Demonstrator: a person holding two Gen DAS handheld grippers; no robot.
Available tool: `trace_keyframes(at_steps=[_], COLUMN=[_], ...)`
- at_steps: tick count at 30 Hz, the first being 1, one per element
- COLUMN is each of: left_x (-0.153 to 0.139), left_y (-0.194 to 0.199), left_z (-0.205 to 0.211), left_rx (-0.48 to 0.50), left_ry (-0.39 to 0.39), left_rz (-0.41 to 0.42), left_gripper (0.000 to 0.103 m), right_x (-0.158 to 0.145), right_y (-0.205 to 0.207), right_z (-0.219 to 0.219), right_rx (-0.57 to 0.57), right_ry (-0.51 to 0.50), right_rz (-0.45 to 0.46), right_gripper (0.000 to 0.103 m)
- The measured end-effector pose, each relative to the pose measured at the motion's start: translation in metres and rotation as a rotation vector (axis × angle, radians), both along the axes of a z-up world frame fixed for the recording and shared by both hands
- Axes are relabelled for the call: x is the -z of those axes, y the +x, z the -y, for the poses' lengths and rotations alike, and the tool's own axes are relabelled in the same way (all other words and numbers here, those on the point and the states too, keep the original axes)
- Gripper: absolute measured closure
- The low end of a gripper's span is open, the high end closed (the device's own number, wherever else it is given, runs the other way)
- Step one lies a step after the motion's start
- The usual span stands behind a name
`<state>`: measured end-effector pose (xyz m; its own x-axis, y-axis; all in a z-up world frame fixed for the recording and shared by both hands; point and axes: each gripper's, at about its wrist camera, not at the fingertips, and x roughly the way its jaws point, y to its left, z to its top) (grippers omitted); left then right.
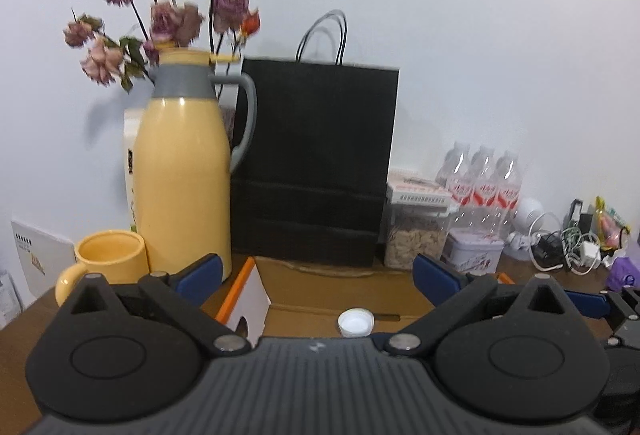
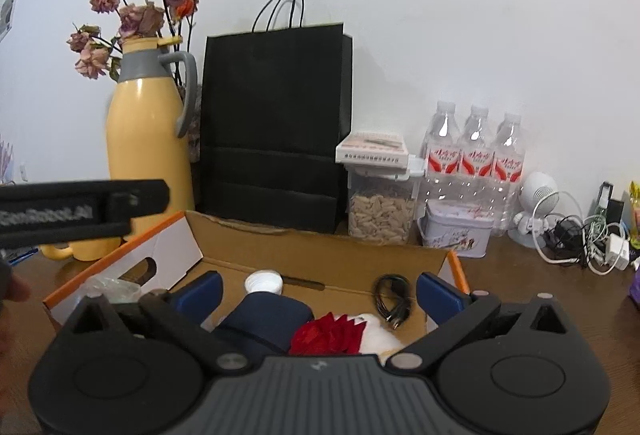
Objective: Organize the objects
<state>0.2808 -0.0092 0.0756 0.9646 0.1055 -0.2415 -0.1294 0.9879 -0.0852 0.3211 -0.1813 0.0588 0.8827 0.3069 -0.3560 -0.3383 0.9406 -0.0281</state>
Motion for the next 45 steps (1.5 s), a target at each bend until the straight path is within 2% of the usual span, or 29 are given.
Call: trace_keyframes(at_steps=[6, 9, 15, 22, 33, 45], left_x=[-0.007, -0.002, 0.018, 0.050, 0.078, 0.080], left_y=[-0.041, -0.067, -0.097, -0.111, -0.119, -0.118], left_z=[-0.008, -0.012, -0.014, -0.019, -0.034, -0.035], left_rx=[0.043, 0.075, 0.112, 0.104, 0.074, 0.065], left_ry=[-0.005, 0.020, 0.046, 0.056, 0.013, 0.007], left_rz=[0.036, 0.052, 0.000, -0.124, -0.239, -0.246], left_gripper=[0.000, 0.000, 0.000, 0.000, 0.000, 0.000], right_x=[-0.011, -0.009, 0.003, 0.029, 0.057, 0.063], right_y=[-0.030, -0.054, -0.087, -0.112, -0.132, -0.130], right_z=[0.015, 0.028, 0.043, 0.042, 0.039, 0.004], right_rx=[-0.002, -0.024, -0.043, -0.085, -0.119, -0.166], right_ry=[-0.007, -0.005, -0.002, -0.057, -0.088, -0.121], right_rz=[0.056, 0.077, 0.066, -0.007, -0.108, -0.130], right_gripper=[0.000, 0.000, 0.000, 0.000, 0.000, 0.001])
